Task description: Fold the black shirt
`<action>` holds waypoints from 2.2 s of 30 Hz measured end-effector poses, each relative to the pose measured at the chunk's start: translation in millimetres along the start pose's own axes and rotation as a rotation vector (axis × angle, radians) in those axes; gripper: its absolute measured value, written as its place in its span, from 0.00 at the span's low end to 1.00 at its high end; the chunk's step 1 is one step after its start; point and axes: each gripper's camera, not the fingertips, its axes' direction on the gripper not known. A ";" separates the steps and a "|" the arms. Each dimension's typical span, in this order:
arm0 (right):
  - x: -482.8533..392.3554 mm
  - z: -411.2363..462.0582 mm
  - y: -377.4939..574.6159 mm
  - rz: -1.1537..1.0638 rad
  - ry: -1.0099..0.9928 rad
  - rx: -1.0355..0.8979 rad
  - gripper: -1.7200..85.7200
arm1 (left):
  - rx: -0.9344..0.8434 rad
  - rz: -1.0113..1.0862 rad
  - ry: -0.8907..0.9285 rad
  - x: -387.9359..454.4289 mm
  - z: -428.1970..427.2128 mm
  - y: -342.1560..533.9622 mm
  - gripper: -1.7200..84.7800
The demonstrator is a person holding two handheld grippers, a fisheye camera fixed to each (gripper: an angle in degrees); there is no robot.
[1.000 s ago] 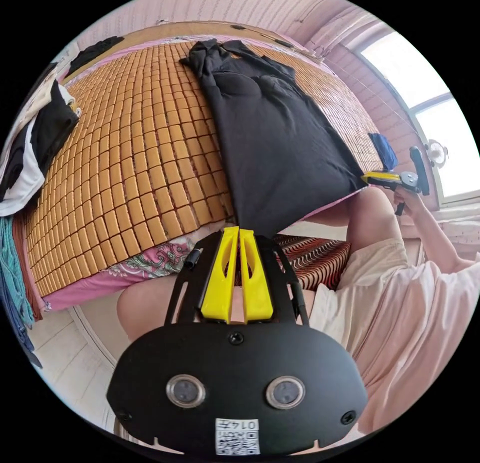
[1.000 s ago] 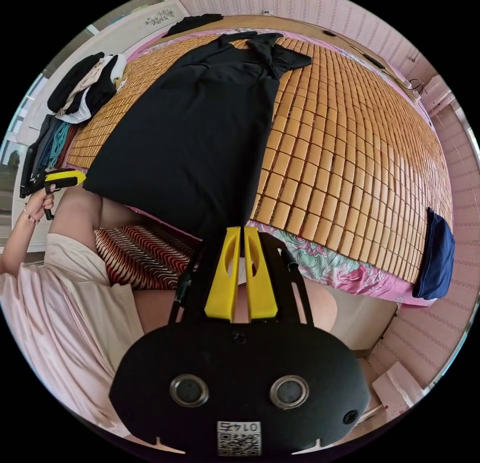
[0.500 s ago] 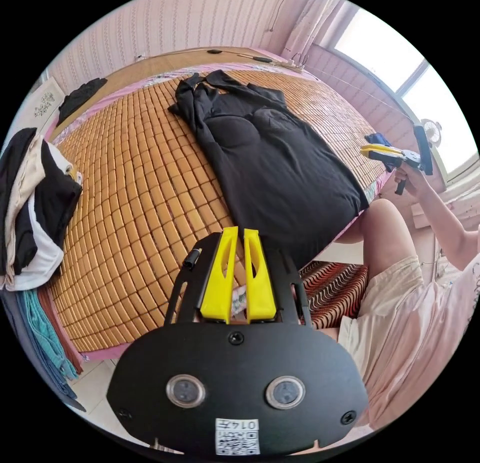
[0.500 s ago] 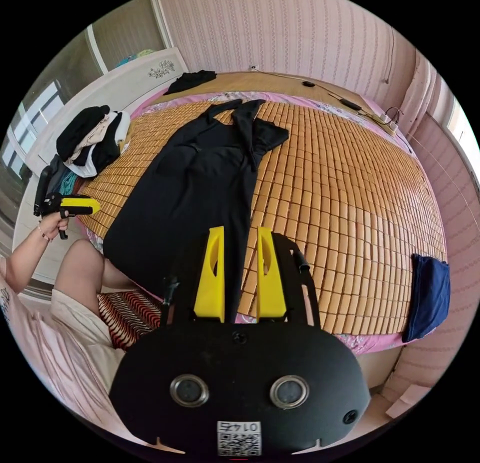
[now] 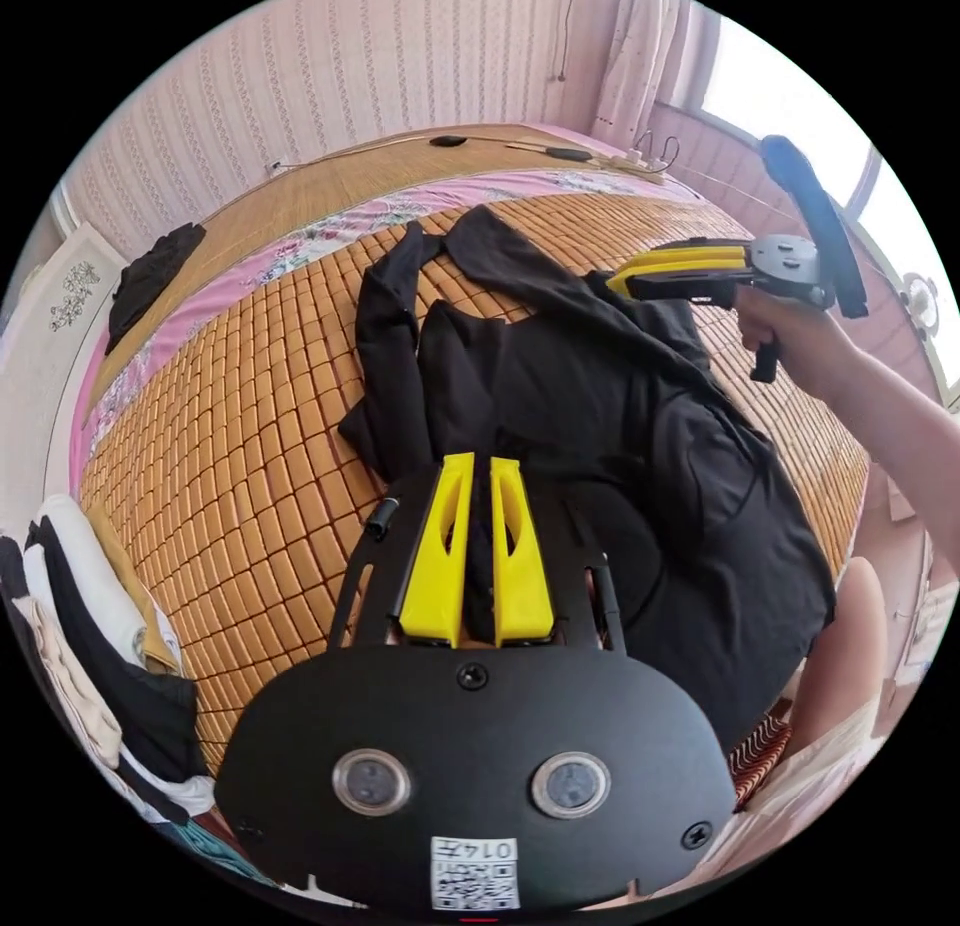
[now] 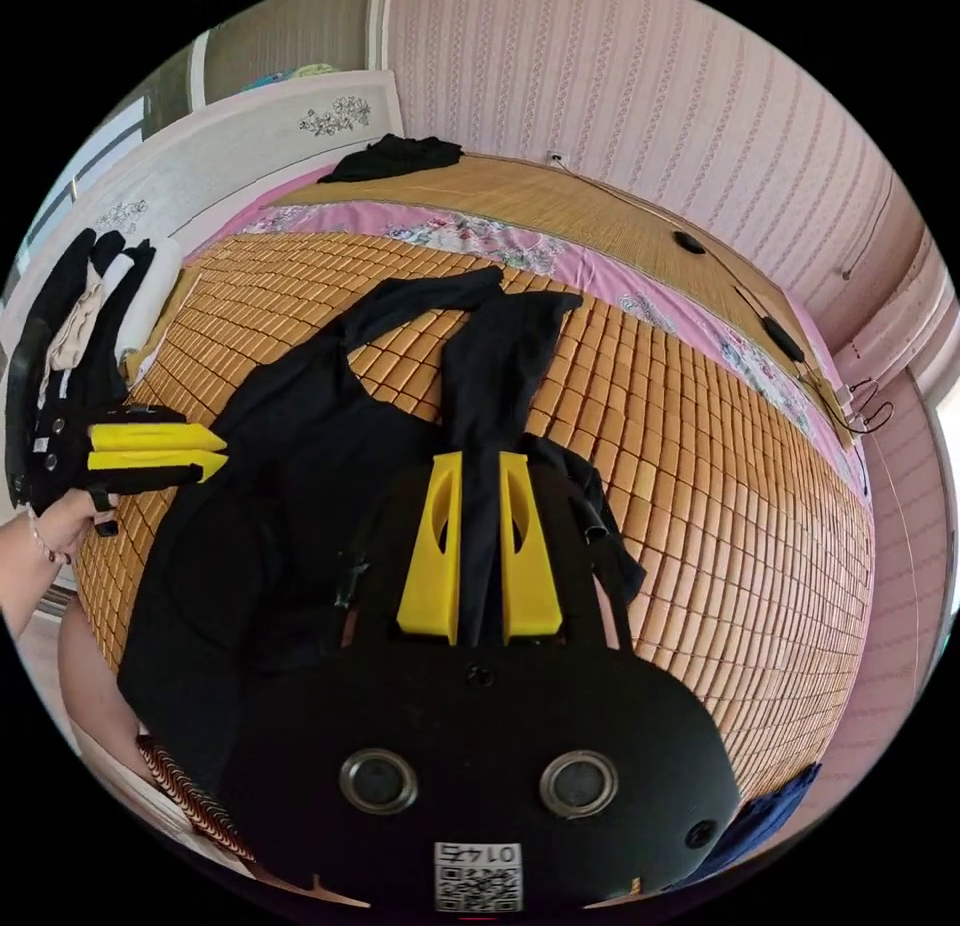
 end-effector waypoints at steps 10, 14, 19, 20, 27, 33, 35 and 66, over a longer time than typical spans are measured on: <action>52.1 -101.6 143.6 0.224 0.137 0.224 0.01 | -0.030 0.080 0.038 6.3 21.2 -27.5 0.03; 51.3 -129.3 278.8 0.430 0.261 0.142 0.03 | -0.012 0.069 -0.019 21.9 17.7 -34.4 0.05; 49.8 -114.1 369.6 0.459 0.325 -0.086 0.08 | 0.020 0.093 -0.039 52.1 -15.9 -49.9 0.09; 52.1 -114.3 371.8 0.462 0.322 -0.074 0.08 | 0.025 0.107 -0.044 57.4 -20.5 -52.3 0.09; 96.6 -94.6 321.1 0.412 0.156 0.191 0.10 | 0.039 0.243 0.016 129.9 -37.6 -109.1 0.09; 127.5 -19.9 288.9 0.316 0.111 -0.034 0.02 | 0.037 0.229 0.121 183.6 -11.2 -175.2 0.08; 130.0 -28.2 305.3 0.304 0.116 0.045 0.02 | 0.024 0.231 0.142 197.0 -1.8 -192.2 0.08; 290.8 -79.0 613.9 0.743 0.088 0.359 0.07 | -0.025 0.210 -0.030 325.9 80.2 -326.5 0.01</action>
